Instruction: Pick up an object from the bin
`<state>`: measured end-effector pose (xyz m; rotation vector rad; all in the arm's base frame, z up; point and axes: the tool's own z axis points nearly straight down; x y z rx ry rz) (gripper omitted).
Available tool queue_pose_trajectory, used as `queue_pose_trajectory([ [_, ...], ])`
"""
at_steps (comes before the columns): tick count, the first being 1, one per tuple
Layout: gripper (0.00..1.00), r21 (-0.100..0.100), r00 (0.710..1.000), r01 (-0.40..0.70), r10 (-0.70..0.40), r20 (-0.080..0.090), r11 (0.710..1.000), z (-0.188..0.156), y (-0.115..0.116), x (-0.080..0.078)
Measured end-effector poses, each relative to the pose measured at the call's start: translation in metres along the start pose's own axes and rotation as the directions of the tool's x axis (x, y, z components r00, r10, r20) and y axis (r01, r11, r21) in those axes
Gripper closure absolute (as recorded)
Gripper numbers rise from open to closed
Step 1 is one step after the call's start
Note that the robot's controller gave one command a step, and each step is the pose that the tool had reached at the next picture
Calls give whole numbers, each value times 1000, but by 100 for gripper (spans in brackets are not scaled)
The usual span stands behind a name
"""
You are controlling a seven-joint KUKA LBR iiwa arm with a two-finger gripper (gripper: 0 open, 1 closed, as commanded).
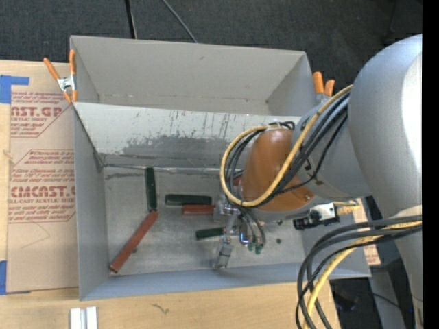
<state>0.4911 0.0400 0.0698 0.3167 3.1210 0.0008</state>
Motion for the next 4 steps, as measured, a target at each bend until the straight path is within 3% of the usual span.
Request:
queue_pose_trajectory([
  [1, 100, 1, 1000, 1, -1, -6, 1000, 1, 0, 1],
  [3, 100, 0, 1000, 1, -1, -5, 1000, -27, 1, 1],
  [4, 100, -2, 1000, 2, -2, 3, 1000, -112, 2, -1],
])
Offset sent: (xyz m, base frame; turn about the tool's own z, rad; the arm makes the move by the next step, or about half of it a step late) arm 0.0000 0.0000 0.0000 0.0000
